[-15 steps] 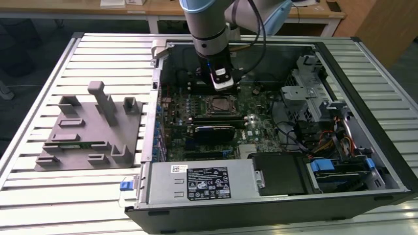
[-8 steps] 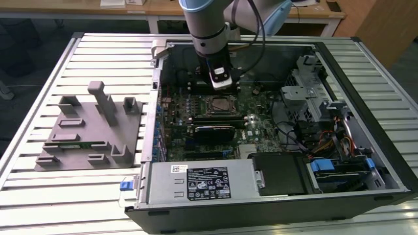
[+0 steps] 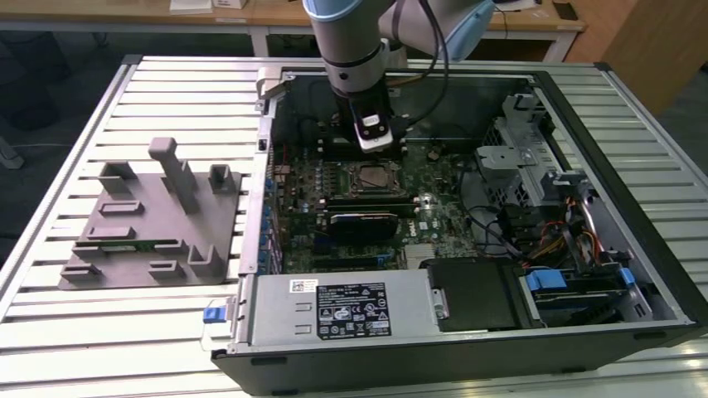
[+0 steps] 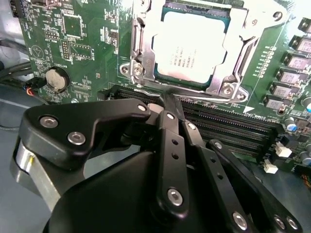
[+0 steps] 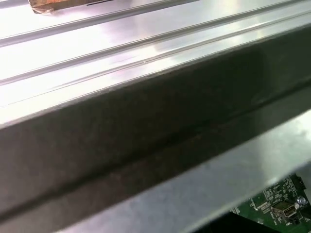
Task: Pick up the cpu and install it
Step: 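Install the first cpu locking lever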
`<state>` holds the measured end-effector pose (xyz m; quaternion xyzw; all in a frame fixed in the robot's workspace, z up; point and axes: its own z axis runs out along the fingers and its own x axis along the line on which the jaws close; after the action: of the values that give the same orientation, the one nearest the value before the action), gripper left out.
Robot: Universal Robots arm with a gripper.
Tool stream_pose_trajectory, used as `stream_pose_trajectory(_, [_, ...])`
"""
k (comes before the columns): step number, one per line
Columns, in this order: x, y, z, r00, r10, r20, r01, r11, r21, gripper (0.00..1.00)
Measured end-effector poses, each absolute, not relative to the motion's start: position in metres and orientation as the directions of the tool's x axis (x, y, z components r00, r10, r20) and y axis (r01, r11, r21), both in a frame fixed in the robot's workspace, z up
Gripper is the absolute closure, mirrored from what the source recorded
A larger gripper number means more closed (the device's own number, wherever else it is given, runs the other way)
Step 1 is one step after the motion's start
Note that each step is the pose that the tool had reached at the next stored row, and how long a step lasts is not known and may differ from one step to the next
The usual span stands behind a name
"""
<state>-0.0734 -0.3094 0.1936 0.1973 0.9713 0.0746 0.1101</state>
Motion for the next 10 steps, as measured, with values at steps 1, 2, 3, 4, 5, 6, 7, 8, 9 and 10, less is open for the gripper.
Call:
stream_pose_trajectory(1, [-0.0735,-0.3095,0.1924,-0.898,0.399,-0.185,0.367,0.911,0.186,0.89])
stream_pose_trajectory(2, [-0.0735,-0.3095,0.1923,-0.898,0.399,-0.185,0.367,0.911,0.186,0.89])
stream_pose_trajectory(3, [-0.0735,-0.3094,0.1923,-0.898,0.399,-0.185,0.367,0.912,0.185,0.89])
stream_pose_trajectory(4, [-0.0736,-0.3094,0.1922,-0.898,0.399,-0.186,0.367,0.912,0.185,0.89])
stream_pose_trajectory(5, [-0.0737,-0.3094,0.1922,-0.898,0.399,-0.186,0.367,0.912,0.185,0.89])
stream_pose_trajectory(6, [-0.0738,-0.3095,0.1921,-0.898,0.399,-0.186,0.367,0.912,0.185,0.89])
stream_pose_trajectory(7, [-0.0738,-0.3097,0.1921,-0.898,0.399,-0.186,0.367,0.912,0.185,0.89])
stream_pose_trajectory(8, [-0.0738,-0.3098,0.1921,-0.898,0.399,-0.186,0.367,0.912,0.185,0.89])
stream_pose_trajectory(9, [-0.0738,-0.31,0.1921,-0.898,0.399,-0.186,0.367,0.912,0.185,0.89])
stream_pose_trajectory(10, [-0.0738,-0.3101,0.1921,-0.898,0.399,-0.186,0.367,0.912,0.185,0.89])
